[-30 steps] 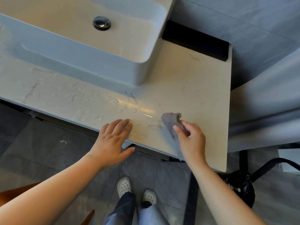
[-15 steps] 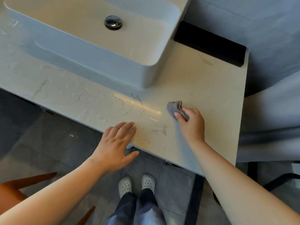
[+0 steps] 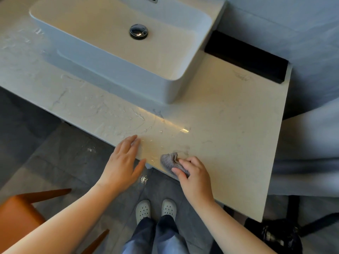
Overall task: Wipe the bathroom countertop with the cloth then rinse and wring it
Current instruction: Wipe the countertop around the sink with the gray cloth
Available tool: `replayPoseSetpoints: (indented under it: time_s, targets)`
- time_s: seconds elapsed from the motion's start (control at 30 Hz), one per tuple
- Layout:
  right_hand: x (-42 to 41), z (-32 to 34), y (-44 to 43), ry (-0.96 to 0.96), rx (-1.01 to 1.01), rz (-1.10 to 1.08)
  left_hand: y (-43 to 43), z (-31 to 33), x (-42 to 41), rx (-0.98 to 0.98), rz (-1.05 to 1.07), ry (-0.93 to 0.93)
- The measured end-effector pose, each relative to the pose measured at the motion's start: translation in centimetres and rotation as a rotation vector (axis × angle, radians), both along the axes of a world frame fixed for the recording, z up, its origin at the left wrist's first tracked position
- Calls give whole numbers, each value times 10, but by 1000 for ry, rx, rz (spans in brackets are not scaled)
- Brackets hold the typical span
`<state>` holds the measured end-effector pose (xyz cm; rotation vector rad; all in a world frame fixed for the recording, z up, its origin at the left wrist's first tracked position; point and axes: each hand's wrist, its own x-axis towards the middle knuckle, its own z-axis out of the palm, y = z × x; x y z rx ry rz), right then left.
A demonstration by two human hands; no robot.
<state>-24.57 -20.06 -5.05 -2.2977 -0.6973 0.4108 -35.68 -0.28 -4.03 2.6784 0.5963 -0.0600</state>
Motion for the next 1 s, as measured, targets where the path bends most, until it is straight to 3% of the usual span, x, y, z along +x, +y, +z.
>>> replayPoseSetpoints:
  time_s: [0.1,0.27,0.4,0.47,0.53,0.6,0.67,0.77,1.0]
  targets:
    - [8,13,-9,199,26,44,0,1,-4,46,31,43]
    - [58,47,-4,314,196,-82,-2,0,-5,27,14,99]
    - [110,49,10,352,202,-104,-10,2,-2,19,54,143]
    - [129,38,14,257,122,-116,-13,6,4,1,83,156]
    - [143,28,15,-56,-37,-181,-17,9,11,-13,120,160]
    - [144,25,14,-284,-33,-184,-20,12,16,-7,141,168]
    - [134,19,13,-357,17,-52,-22,14,19,2,145,177]
    - [113,4,9,-451,-131,103,-22,15,18,18,130,193]
    - [137,-11,27,-435,-153,-54,-10,17,22,42,134,200]
